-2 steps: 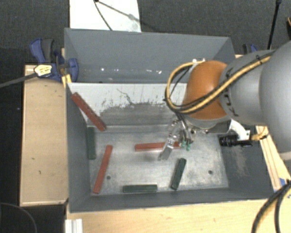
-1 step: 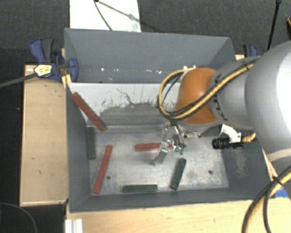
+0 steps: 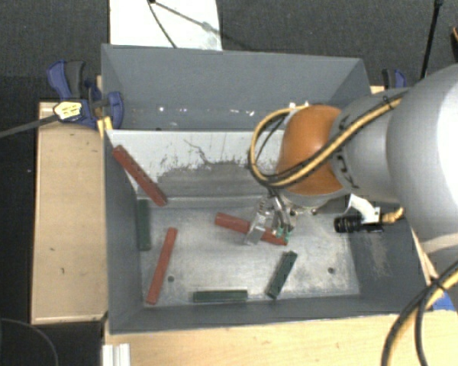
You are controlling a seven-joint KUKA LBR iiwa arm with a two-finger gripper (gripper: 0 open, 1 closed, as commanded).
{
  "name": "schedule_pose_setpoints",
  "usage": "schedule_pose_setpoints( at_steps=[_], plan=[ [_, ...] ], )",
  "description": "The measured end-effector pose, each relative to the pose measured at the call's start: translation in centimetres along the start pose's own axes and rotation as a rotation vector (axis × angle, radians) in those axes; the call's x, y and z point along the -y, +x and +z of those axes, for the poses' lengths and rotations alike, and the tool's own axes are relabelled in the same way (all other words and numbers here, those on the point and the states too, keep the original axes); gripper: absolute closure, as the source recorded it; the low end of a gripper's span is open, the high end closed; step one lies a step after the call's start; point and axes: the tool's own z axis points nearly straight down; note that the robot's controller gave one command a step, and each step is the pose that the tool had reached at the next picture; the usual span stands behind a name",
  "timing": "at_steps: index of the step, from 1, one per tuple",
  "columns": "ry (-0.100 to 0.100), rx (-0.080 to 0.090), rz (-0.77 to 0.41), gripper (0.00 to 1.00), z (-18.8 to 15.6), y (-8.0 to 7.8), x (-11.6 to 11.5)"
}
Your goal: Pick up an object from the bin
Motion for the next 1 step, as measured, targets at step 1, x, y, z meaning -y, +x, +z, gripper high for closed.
schedule_pose_setpoints(
  at_steps=[1],
  plan=[
    [-0.006, 0.01, -0.023, 1.0, -15.16, 0.98, -0.47]
  ],
)
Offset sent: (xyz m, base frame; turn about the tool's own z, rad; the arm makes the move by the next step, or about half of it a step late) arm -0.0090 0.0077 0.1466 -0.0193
